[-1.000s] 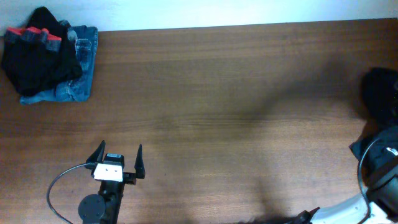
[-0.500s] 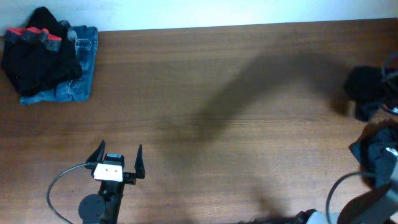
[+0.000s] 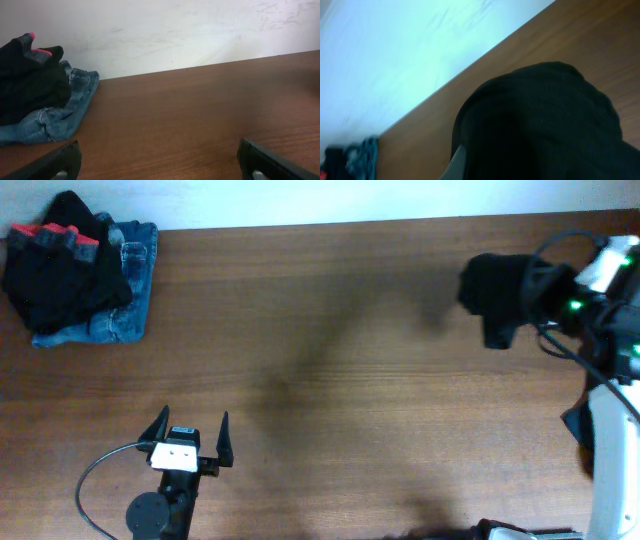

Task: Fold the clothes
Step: 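Lift the black garment and carry it to the table center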

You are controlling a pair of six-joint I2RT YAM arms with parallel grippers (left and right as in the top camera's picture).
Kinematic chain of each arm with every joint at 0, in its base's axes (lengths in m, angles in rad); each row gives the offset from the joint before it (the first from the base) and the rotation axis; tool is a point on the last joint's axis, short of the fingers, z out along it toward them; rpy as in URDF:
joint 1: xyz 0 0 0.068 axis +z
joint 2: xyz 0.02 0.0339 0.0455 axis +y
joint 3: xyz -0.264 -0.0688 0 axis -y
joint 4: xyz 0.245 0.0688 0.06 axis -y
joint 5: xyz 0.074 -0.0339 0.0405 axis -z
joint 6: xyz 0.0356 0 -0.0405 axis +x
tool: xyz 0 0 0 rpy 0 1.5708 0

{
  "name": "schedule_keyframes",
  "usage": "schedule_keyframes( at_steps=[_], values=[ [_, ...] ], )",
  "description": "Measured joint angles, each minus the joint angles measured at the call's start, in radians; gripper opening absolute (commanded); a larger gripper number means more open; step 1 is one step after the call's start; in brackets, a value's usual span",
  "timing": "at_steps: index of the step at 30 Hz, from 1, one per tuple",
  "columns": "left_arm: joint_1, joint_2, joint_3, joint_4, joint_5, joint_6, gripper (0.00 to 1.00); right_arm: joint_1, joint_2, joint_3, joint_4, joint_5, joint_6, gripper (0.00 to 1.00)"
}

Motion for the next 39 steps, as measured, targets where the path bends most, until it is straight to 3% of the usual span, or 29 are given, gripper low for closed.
schedule_keyframes(
  at_steps=[11,20,37,38,39],
  values=[
    [0.000,0.000,0.000,0.000,0.000,0.000,0.99,0.295,0.036,0.000,-0.043,-0.010,0.016,0.09],
    [0.000,0.000,0.000,0.000,0.000,0.000,0.99,0.549,0.063,0.000,0.000,-0.053,0.079,0.06],
    [0.000,0.000,0.000,0.000,0.000,0.000,0.99,0.728,0.082,0.000,0.027,-0.101,0.193,0.13],
    [0.000,0.000,0.000,0.000,0.000,0.000,0.99,0.732,0.091,0.000,0.028,-0.101,0.195,0.20],
    [0.000,0.000,0.000,0.000,0.000,0.000,0.99,0.737,0.100,0.000,0.029,-0.101,0.197,0.36]
  ],
)
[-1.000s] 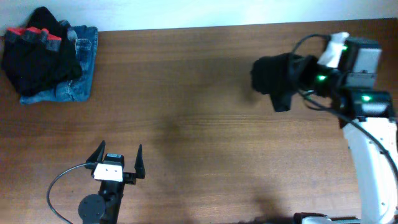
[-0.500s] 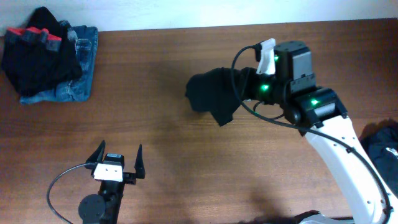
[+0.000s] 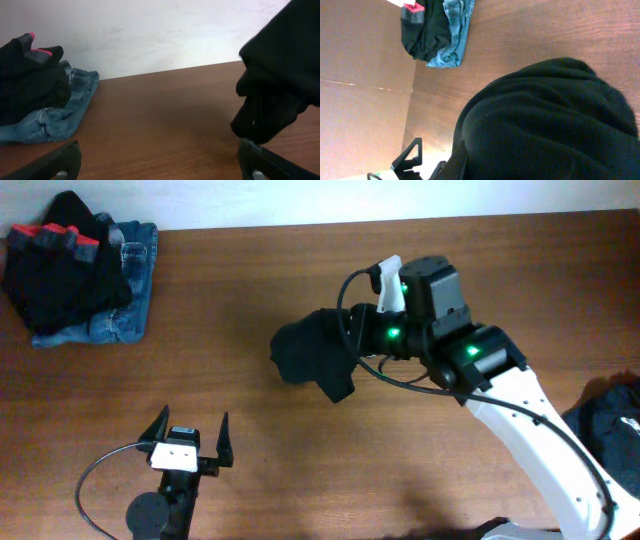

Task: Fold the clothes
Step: 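Lift the black garment and carry it to the table center, then lower the black garment onto the table with the right gripper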

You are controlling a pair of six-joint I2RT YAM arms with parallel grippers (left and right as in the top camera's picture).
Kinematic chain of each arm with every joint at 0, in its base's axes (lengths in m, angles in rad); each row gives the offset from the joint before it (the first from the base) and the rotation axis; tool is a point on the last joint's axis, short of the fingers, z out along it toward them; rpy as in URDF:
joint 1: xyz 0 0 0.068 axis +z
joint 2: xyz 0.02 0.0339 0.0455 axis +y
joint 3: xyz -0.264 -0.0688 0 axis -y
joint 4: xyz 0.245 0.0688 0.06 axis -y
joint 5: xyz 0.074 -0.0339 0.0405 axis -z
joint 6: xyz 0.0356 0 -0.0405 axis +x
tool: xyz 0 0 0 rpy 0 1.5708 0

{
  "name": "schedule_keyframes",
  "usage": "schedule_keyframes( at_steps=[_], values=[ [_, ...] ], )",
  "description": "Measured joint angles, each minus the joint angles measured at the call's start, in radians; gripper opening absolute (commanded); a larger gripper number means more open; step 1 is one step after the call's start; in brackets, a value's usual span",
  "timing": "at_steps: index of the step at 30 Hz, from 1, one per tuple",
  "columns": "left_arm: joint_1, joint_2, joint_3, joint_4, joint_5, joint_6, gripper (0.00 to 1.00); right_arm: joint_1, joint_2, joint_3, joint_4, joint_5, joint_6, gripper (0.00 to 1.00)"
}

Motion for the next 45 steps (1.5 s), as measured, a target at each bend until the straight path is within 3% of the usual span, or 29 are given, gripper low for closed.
schedule_keyframes(
  at_steps=[1,2,4,5,12,21,31,39,45],
  values=[
    [0.000,0.000,0.000,0.000,0.000,0.000,0.99,0.007,0.012,0.000,0.000,0.000,0.004,0.61],
    [0.000,0.000,0.000,0.000,0.000,0.000,0.99,0.016,0.027,0.000,0.003,0.000,0.006,0.77],
    [0.000,0.000,0.000,0.000,0.000,0.000,0.99,0.036,0.059,0.000,0.007,0.001,0.007,0.93],
    [0.000,0.000,0.000,0.000,0.000,0.000,0.99,0.047,0.078,0.000,0.008,0.003,0.006,0.95],
    [0.000,0.000,0.000,0.000,0.000,0.000,0.99,0.072,0.207,0.000,0.007,0.073,-0.062,0.94],
    [0.000,0.000,0.000,0.000,0.000,0.000,0.99,0.072,0.226,0.000,-0.063,0.124,-0.135,0.98],
    [0.000,0.000,0.000,0.000,0.000,0.000,0.99,0.072,0.226,0.000,-0.282,0.459,-0.054,0.99],
    [0.000,0.000,0.000,0.000,0.000,0.000,0.99,0.041,0.226,-0.024,-0.308,0.528,-0.021,0.99],
    [0.000,0.000,0.000,0.000,0.000,0.000,0.99,-0.061,0.226,-0.072,-0.309,0.447,-0.007,0.99]
  ],
)
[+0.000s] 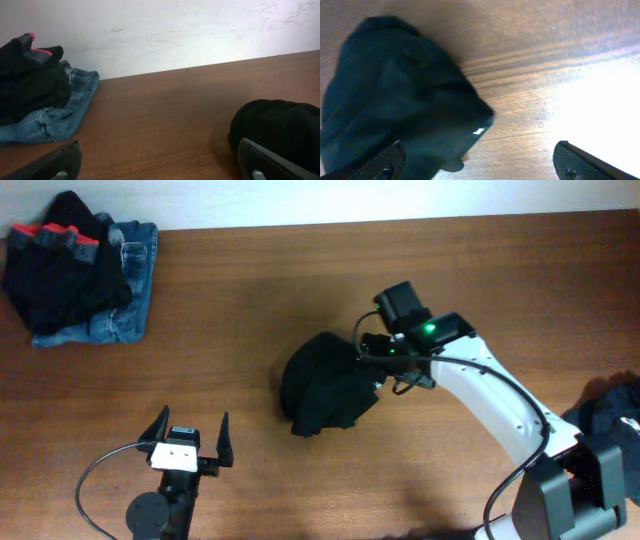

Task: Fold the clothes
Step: 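Lower the black garment onto the table with the right gripper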

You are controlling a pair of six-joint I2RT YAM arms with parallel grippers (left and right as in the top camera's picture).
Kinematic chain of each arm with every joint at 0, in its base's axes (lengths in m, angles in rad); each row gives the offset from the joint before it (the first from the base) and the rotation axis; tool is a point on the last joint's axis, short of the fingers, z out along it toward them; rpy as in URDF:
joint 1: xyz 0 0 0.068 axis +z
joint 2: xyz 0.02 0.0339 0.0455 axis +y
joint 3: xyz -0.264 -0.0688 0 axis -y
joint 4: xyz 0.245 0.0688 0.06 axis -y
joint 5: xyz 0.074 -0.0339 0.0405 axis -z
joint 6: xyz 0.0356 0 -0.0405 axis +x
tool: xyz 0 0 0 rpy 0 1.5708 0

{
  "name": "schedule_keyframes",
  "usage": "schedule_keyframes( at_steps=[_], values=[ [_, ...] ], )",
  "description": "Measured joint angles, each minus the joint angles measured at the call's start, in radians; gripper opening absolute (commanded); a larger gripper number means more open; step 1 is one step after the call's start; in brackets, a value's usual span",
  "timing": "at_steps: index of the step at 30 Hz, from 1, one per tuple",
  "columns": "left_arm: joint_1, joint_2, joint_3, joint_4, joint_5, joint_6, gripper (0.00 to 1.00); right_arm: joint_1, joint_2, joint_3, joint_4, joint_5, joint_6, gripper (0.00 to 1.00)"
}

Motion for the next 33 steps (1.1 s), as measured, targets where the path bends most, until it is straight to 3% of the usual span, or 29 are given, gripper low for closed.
schedule_keyframes(
  at_steps=[8,23,25,33],
  values=[
    [0.000,0.000,0.000,0.000,0.000,0.000,0.99,-0.062,0.000,-0.070,0.001,-0.177,0.006,0.99],
    [0.000,0.000,0.000,0.000,0.000,0.000,0.99,-0.002,0.000,-0.333,0.368,-0.321,0.203,1.00],
    [0.000,0.000,0.000,0.000,0.000,0.000,0.99,0.000,0.000,-0.337,0.378,-0.328,0.213,0.96],
    [0.000,0.000,0.000,0.000,0.000,0.000,0.99,0.003,0.000,-0.337,0.467,-0.334,0.230,0.56]
  ],
)
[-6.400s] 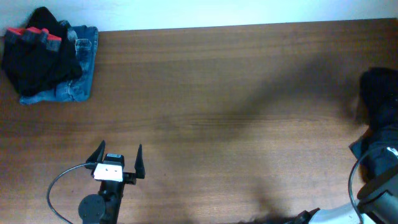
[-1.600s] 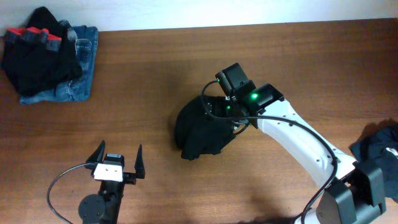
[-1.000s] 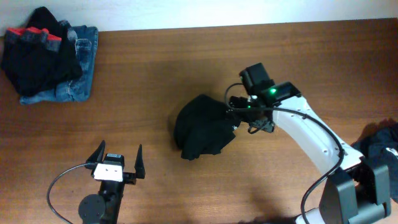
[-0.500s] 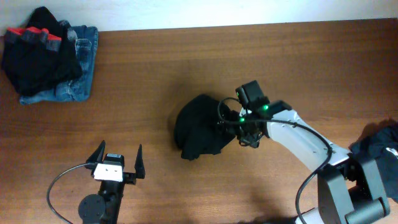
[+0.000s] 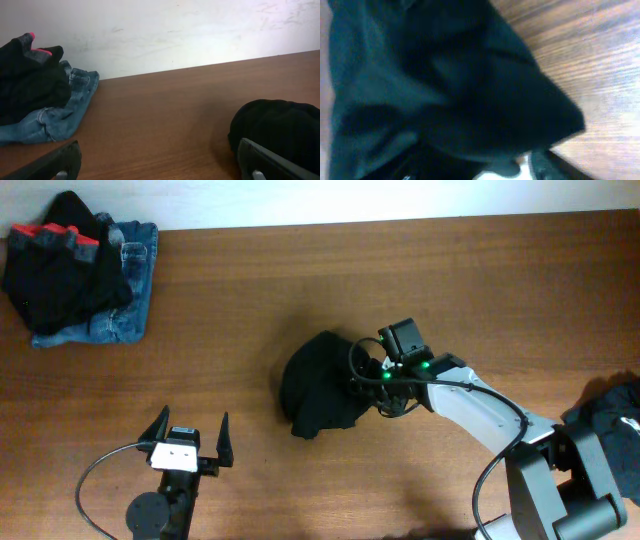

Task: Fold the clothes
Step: 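Lower the black garment onto the table with the right gripper, then lift the black garment up with the right gripper to let it hang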

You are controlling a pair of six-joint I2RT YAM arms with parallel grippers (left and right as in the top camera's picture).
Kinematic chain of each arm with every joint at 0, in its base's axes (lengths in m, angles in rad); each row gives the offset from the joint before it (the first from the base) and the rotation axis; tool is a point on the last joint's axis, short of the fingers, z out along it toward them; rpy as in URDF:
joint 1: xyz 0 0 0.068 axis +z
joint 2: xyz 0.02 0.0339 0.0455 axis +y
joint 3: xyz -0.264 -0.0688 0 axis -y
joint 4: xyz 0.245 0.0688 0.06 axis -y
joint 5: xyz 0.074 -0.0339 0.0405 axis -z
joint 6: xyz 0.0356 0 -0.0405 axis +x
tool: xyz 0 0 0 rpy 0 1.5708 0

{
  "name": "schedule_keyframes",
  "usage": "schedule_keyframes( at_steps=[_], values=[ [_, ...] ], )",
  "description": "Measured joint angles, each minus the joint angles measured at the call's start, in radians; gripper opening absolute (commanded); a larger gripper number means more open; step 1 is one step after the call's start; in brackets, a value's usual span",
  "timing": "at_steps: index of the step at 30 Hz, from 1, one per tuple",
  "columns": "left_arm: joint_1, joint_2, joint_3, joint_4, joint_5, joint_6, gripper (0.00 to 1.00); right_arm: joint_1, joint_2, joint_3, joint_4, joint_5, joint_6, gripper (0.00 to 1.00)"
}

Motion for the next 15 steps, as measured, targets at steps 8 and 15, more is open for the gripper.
schedule_keyframes(
  at_steps=[8,15],
  values=[
    [0.000,0.000,0.000,0.000,0.000,0.000,0.99,0.000,0.000,0.000,0.039,0.023,0.006,0.04],
    [0.000,0.000,0.000,0.000,0.000,0.000,0.99,0.000,0.000,0.000,0.076,0.051,-0.011,0.04]
  ],
)
